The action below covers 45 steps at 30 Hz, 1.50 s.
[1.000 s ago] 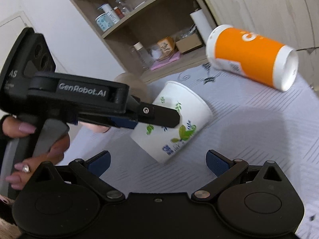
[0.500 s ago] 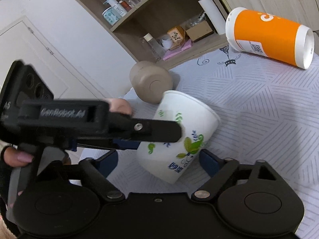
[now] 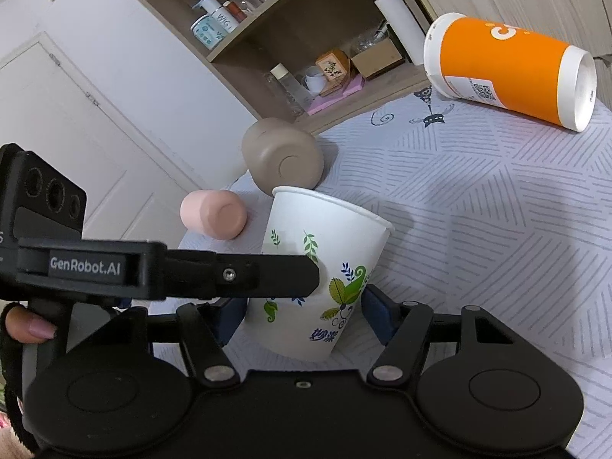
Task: Flip cup upright
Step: 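Grasp the white cup's base with the left gripper and tilt it upright, then lower the upright white cup onto the cloth with the left gripper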
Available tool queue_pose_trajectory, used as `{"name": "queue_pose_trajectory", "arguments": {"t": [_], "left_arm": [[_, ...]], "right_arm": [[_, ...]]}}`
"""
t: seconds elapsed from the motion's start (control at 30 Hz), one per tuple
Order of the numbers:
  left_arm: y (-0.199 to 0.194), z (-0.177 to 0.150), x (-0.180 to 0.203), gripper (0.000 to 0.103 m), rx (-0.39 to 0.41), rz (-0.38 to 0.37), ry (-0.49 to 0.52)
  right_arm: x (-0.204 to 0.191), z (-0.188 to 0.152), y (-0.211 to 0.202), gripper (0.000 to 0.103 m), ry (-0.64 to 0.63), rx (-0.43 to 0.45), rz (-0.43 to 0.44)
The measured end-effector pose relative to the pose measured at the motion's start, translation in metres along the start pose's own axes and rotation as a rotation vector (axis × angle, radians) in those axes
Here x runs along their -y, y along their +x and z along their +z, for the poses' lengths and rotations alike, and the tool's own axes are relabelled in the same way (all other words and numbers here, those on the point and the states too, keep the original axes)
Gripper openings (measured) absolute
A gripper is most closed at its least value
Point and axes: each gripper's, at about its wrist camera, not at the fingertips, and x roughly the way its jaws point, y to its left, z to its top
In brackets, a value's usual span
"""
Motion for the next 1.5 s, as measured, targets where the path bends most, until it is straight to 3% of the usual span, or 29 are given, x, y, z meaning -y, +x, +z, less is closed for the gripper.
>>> {"name": "queue_pose_trajectory", "arguments": {"t": [0.27, 0.63, 0.93, 1.27, 1.5], "left_arm": [[-0.018, -0.023, 0.012, 0.057, 0.060, 0.005, 0.163], [-0.049, -0.056, 0.016, 0.057, 0.181, 0.011, 0.315], [-0.062, -0.050, 0.000, 0.057, 0.287, 0.011, 0.296], [-0.048, -0.019, -0.025, 0.057, 0.370, 0.007, 0.264], [-0.027, -0.007, -0.029, 0.057, 0.354, 0.038, 0.282]], "right_arm": [[-0.021, -0.013, -0.007, 0.070, -0.152, 0.023, -0.026], [-0.068, -0.031, -0.015, 0.070, -0.477, 0.072, -0.131], [-0.096, -0.024, 0.001, 0.069, -0.727, 0.146, -0.242], [-0.093, 0.003, 0.038, 0.069, -0.813, 0.217, -0.303], [-0.086, 0.012, 0.055, 0.069, -0.845, 0.174, -0.341]]}}
